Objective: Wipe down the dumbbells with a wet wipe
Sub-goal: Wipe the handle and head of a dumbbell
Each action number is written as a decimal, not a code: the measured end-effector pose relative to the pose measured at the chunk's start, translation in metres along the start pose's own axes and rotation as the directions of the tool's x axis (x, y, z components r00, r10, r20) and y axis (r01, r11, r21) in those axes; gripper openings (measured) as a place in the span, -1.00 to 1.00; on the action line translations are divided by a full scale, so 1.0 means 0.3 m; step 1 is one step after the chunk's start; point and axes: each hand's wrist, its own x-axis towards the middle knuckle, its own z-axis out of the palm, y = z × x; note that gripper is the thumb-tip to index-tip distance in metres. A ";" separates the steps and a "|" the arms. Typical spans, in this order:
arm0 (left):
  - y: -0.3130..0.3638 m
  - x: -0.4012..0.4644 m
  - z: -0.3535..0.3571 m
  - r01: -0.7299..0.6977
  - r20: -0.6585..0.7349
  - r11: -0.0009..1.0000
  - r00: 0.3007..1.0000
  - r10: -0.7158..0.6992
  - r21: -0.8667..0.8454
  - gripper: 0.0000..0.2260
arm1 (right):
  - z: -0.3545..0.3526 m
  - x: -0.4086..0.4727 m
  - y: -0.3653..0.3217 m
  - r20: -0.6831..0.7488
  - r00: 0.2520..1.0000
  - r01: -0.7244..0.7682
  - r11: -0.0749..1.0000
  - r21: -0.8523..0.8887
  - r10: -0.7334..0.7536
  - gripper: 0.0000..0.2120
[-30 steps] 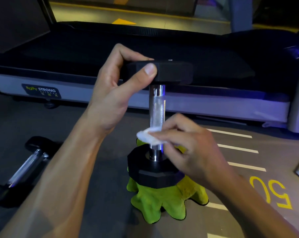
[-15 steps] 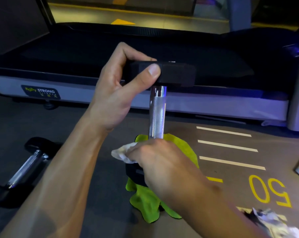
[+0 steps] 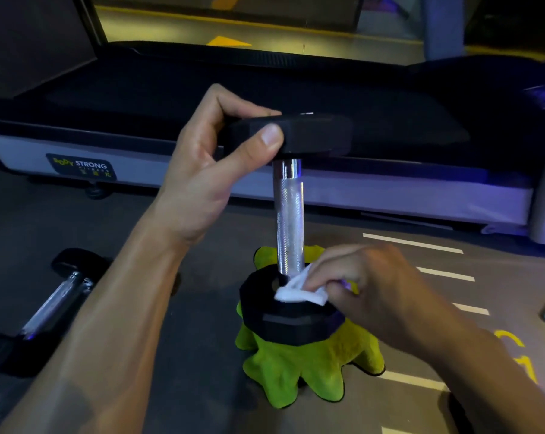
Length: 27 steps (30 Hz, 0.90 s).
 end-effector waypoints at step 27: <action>-0.011 0.011 0.005 0.053 0.033 0.986 0.998 -0.048 -0.160 -0.90 | -0.001 -0.018 0.006 -0.621 0.715 -0.073 0.917 0.392 0.322 -0.68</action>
